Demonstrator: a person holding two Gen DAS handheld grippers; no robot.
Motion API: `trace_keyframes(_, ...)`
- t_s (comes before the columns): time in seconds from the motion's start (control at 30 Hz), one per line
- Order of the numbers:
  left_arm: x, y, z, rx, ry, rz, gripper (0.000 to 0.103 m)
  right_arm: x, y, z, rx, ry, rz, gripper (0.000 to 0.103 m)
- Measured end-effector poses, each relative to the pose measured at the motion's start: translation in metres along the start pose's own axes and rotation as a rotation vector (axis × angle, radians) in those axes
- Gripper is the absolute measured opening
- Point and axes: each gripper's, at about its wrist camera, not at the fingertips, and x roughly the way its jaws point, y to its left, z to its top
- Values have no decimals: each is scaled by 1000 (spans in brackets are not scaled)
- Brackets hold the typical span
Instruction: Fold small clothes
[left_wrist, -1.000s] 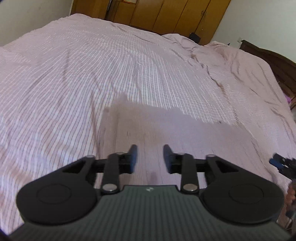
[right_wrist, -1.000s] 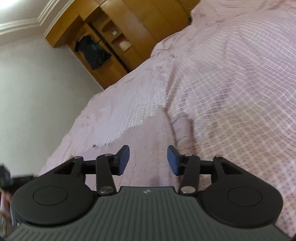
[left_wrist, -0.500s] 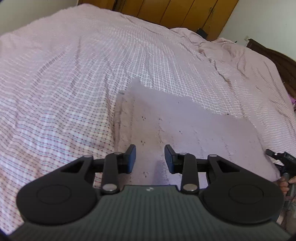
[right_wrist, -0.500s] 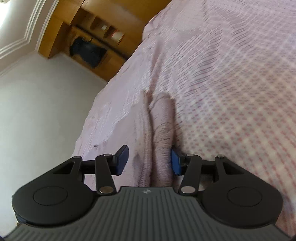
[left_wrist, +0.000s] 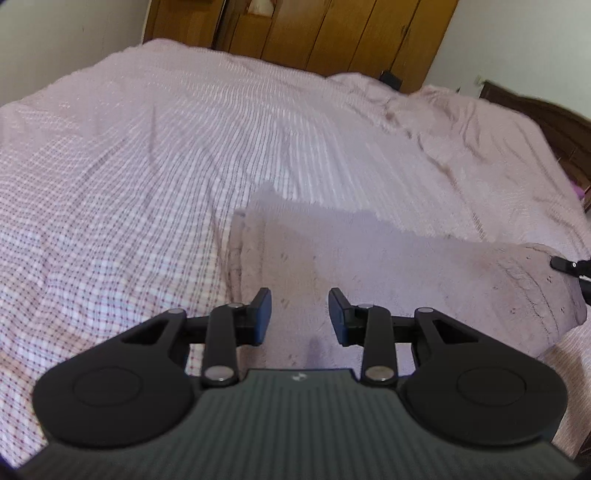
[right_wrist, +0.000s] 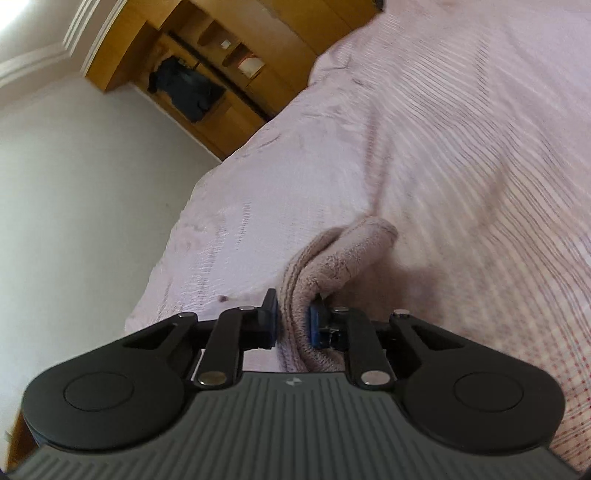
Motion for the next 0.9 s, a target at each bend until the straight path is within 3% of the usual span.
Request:
trace_keyframes(0.13,-7,3,1,-29,-38,-40,36,11,74,7,-71,23,-63,17)
trace_keyframes(0.3,-13,23,1,-43,-38,-57,36,38,165,1,-126,67,-282,16)
trace_keyframes(0.47,-12,58,-5,-95,-25,-74,36,80,239,-22,-168,46,-355,16)
trace_keyframes(0.6,-9,78,-14,-119,-16,-87,36,125,293,-62,-223,36,-395,16)
trace_keyframes(0.73,-4,93,-16,-167,-3,-89,36,185,341,-126,-377,19,-439,16)
trace_keyframes(0.9,-2,106,-18,-165,2,-82,36,249,374,-196,-511,77,-458,16)
